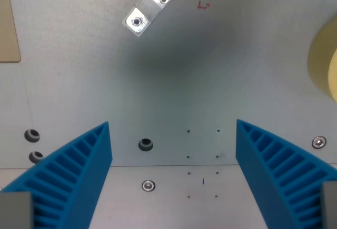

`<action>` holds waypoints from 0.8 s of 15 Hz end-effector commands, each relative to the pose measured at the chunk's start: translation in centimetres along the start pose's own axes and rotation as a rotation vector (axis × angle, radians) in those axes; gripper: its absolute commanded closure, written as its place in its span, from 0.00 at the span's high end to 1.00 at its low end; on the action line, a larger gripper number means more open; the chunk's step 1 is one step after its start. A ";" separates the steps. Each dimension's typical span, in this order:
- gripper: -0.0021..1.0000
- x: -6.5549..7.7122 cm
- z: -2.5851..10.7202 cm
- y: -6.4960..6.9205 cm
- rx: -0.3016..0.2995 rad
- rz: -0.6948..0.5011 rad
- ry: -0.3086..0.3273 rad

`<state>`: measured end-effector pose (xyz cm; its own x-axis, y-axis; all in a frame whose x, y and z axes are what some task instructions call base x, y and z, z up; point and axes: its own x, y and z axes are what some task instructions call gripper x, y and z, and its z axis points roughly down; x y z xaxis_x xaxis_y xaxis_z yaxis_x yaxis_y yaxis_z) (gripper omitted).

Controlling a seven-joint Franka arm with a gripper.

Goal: Move in gripper negative x

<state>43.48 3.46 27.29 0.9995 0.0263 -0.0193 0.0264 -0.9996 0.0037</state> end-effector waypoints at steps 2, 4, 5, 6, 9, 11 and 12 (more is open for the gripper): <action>1.00 -1.0 -0.3 0.0 0.000 0.000 0.007; 1.00 -2.0 -0.3 0.0 0.000 0.000 0.007; 1.00 -2.5 -0.3 0.0 0.000 0.000 0.007; 1.00 -3.0 -0.3 0.0 0.000 0.000 0.007; 1.00 -4.5 -0.2 0.0 0.000 0.000 0.007; 1.00 -5.5 -0.2 0.0 0.000 0.000 0.007; 1.00 -6.0 -0.2 0.0 0.000 0.000 0.007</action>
<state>39.34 3.19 26.88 0.9957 0.0268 -0.0891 0.0279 -0.9996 0.0110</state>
